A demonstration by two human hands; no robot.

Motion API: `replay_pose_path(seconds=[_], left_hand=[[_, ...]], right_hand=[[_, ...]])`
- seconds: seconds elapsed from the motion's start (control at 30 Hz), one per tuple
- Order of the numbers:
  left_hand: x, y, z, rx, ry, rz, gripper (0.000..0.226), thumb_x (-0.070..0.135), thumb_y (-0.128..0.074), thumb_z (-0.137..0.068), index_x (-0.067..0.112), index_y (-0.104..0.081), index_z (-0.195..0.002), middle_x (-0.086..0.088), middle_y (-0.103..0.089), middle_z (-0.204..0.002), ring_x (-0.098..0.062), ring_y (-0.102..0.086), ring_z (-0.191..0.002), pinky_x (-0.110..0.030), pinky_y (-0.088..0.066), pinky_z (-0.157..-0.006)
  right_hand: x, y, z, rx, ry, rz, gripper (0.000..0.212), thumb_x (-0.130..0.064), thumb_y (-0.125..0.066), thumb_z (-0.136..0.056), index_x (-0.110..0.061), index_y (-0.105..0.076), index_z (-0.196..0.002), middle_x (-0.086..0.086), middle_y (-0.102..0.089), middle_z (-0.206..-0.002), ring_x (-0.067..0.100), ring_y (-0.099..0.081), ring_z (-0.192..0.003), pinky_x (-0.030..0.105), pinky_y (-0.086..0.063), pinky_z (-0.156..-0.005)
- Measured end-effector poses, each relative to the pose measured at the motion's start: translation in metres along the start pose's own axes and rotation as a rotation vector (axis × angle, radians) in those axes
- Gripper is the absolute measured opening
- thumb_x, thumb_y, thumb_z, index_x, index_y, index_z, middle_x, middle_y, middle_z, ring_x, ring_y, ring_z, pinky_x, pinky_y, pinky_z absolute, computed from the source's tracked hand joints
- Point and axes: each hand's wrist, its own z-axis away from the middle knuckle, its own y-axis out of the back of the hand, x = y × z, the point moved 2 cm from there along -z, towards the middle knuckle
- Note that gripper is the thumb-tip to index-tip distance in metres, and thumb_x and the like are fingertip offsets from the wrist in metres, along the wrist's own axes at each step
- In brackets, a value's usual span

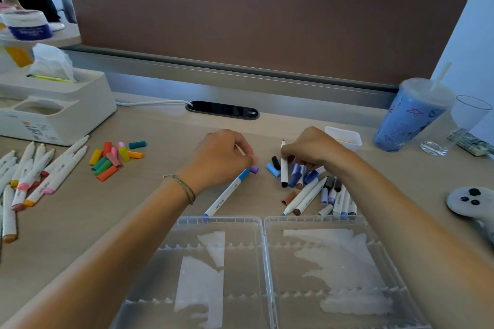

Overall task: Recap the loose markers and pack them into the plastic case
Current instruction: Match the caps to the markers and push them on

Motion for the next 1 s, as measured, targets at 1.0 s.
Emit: replay_pose_path(seconds=[1.0], left_hand=[[0.016, 0.005, 0.009, -0.172, 0.080, 0.213, 0.020, 0.028, -0.060, -0.099, 0.011, -0.070, -0.099, 0.005, -0.066, -0.071, 0.001, -0.063, -0.048, -0.013, -0.046, -0.043]], right_hand=[[-0.011, -0.008, -0.005, 0.063, 0.268, 0.105, 0.015, -0.016, -0.067, -0.090, -0.007, -0.078, -0.087, 0.013, -0.074, -0.085, 0.024, -0.071, -0.075, 0.032, -0.060, -0.070]])
